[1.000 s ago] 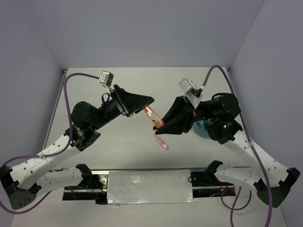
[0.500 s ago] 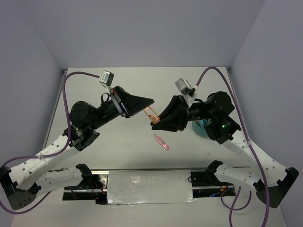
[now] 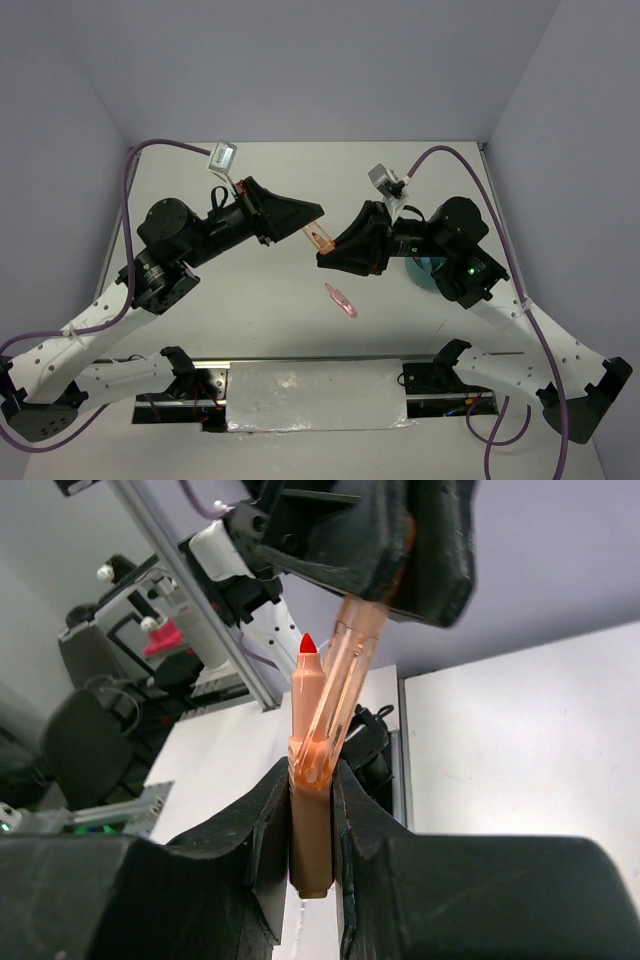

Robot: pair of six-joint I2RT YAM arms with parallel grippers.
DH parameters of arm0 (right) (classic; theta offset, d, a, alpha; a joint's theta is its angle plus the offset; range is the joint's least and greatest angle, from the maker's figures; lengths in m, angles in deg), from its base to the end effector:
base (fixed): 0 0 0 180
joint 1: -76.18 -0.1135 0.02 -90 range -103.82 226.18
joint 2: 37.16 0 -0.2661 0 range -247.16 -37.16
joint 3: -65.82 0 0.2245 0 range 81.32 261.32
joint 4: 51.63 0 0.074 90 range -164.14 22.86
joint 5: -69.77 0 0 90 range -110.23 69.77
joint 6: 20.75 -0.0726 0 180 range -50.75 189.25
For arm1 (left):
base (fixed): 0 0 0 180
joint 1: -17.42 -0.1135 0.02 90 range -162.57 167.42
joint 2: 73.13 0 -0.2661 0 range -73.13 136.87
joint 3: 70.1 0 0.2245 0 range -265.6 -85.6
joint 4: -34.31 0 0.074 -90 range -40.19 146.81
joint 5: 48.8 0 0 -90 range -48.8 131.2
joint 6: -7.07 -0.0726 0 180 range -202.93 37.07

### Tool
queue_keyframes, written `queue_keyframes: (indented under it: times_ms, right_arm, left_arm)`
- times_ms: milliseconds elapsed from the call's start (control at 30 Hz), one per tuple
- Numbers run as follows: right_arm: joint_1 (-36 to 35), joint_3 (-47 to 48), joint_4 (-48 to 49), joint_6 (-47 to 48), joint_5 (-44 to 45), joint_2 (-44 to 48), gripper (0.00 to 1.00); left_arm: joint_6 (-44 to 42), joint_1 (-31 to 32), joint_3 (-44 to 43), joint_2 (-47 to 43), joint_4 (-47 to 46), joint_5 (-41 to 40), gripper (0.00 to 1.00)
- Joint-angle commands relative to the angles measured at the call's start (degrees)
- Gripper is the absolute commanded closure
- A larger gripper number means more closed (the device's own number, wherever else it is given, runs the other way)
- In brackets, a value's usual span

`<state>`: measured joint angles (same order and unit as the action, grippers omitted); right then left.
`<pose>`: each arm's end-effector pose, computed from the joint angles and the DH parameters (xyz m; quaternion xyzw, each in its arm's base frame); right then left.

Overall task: Sort the stationery into containers
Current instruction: Close the pen cap on the pen.

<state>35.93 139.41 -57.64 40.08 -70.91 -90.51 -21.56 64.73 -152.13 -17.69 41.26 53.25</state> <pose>0.1073 0.1644 0.4342 -0.3898 0.5198 0.6222 0.4367 0.1288 -0.1620 0.4819 0.0150 0.5792 -0.6957 0.4247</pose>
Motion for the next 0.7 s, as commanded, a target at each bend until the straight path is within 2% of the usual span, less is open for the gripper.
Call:
queue_keyframes:
  times_ms: [0, 133, 267, 433, 667]
  right_arm:
    - [0.43, 0.62, -8.78, -3.52, 5.66, -0.54, 1.0]
    - [0.26, 2.03, -9.06, -6.07, 7.43, 0.43, 1.0]
    - [0.26, 6.24, -13.62, -5.81, 7.7, -0.7, 1.0]
    - [0.17, 5.81, -9.67, -8.27, 7.78, -0.27, 1.0]
    - [0.17, 12.13, -13.36, -6.61, 8.05, -4.05, 1.0]
  left_arm:
    - [-3.6, 0.15, -3.97, -1.65, -8.66, 2.35, 1.0]
    - [-5.29, 0.24, -1.34, -2.09, -12.97, 5.17, 1.0]
    - [-4.5, 0.15, 0.34, -0.95, -18.06, 8.76, 1.0]
    - [-4.23, 0.24, 0.95, -0.07, -18.16, 8.86, 1.0]
    - [-4.32, 0.15, 1.74, 1.6, -17.37, 10.79, 1.0]
